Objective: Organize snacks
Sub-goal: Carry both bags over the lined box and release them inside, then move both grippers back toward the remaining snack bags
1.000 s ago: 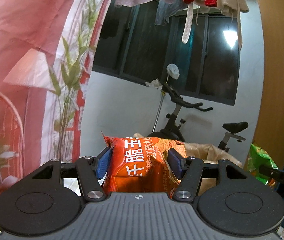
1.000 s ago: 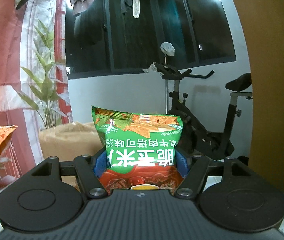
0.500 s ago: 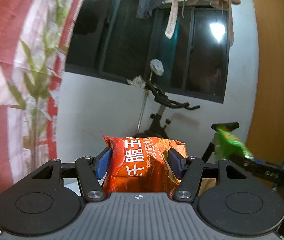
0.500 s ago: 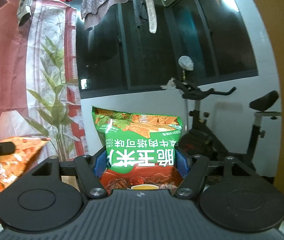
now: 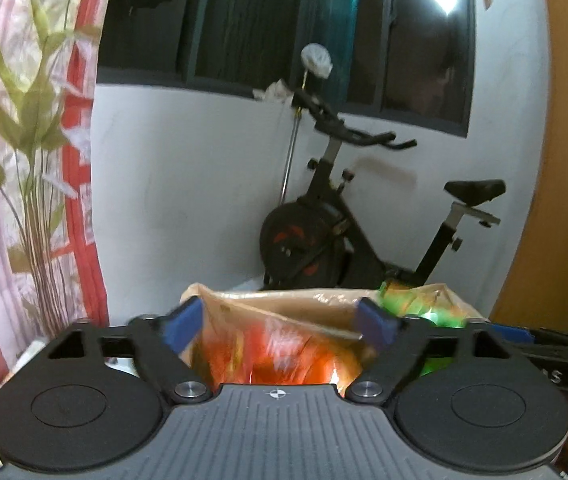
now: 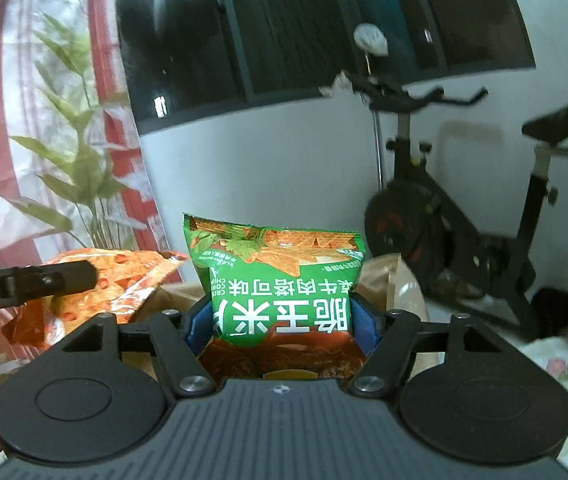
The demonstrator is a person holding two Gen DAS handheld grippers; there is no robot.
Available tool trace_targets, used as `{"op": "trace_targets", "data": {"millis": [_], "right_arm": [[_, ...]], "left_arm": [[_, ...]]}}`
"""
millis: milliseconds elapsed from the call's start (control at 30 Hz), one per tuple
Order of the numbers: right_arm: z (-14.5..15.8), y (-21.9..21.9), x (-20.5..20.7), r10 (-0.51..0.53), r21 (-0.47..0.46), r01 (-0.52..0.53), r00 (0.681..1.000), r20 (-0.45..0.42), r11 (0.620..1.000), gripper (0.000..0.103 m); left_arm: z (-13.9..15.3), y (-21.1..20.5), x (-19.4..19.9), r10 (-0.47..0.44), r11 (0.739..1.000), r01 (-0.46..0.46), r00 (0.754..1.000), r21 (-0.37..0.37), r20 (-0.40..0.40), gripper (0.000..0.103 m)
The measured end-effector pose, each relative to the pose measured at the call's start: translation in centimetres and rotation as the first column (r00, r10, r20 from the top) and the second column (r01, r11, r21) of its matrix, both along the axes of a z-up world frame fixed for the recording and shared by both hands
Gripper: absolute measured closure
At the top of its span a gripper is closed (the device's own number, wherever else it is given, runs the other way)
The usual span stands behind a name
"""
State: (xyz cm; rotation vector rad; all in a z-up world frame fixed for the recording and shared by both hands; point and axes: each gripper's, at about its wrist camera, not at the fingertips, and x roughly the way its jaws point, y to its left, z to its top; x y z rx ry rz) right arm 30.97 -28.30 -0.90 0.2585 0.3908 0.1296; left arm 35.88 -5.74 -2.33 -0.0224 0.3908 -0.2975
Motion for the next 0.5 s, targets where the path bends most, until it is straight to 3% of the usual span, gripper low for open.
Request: {"op": "trace_targets", "data": {"millis": [100, 433, 500], "right_arm": [[-0.3, -0.2, 0.0, -0.004, -0.003, 0.004, 1.000, -0.026, 1.000, 0.022], [1.6, -0.6, -3.1, -0.010, -0.010, 0.009, 1.000, -0.011, 1.000, 0.021], [2.1, -0.6, -4.3, -0.001, -0.004, 0.001, 1.000, -0.008, 1.000, 0.017]], "left_arm": [[-0.1, 0.8, 0.2, 0.011, 1.000, -0.011, 1.000, -0.022, -0.027, 0.012], [3.2, 3.6, -3.5, 0.028, 0.999, -0.029, 1.000, -0.040, -0.014, 0.012], [4.0, 4.5, -4.8, 0.035, 0.998, -0.035, 0.999, -0.042, -0.008, 0.012]]}}
